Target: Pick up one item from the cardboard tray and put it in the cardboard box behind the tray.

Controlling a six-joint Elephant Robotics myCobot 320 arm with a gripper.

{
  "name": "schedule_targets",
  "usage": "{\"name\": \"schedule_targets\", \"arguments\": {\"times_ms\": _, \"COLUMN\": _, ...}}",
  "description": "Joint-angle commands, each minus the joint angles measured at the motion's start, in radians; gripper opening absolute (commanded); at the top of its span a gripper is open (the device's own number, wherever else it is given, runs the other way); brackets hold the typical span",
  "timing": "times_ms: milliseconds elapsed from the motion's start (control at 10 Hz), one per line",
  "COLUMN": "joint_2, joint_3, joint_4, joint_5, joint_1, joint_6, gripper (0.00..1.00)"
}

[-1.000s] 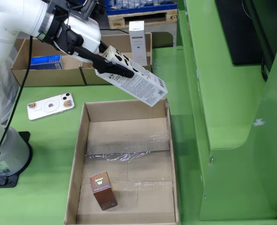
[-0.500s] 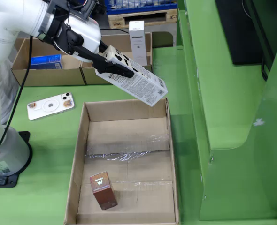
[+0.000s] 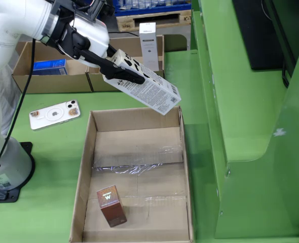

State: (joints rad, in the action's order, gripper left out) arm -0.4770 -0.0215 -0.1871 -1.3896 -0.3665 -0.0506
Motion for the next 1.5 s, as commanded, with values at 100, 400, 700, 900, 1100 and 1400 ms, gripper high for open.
{"name": "schedule_targets", "arguments": {"times_ms": 100, "joint_2": 0.005, "joint_3": 0.021, "joint_4": 0.039, "joint_5": -0.004, "joint_1": -0.003, "joint_6": -0.027, "gripper": 0.0}}
{"name": "schedule_targets", "arguments": {"times_ms": 400, "joint_2": -0.002, "joint_3": 0.021, "joint_4": 0.04, "joint_5": -0.035, "joint_1": -0.037, "joint_6": -0.061, "gripper": 0.0}}
{"name": "schedule_targets", "arguments": {"times_ms": 700, "joint_2": 0.023, "joint_3": 0.021, "joint_4": 0.015, "joint_5": -0.04, "joint_1": -0.132, "joint_6": -0.056, "gripper": 0.0}}
{"name": "schedule_targets", "arguments": {"times_ms": 900, "joint_2": 0.026, "joint_3": 0.021, "joint_4": 0.004, "joint_5": -0.03, "joint_1": -0.218, "joint_6": -0.044, "gripper": 0.0}}
{"name": "schedule_targets", "arguments": {"times_ms": 1100, "joint_2": 0.015, "joint_3": 0.021, "joint_4": 0.027, "joint_5": -0.011, "joint_1": -0.297, "joint_6": -0.035, "gripper": 0.0}}
{"name": "schedule_targets", "arguments": {"times_ms": 1400, "joint_2": 0.004, "joint_3": 0.021, "joint_4": 0.045, "joint_5": -0.004, "joint_1": -0.369, "joint_6": -0.031, "gripper": 0.0}}
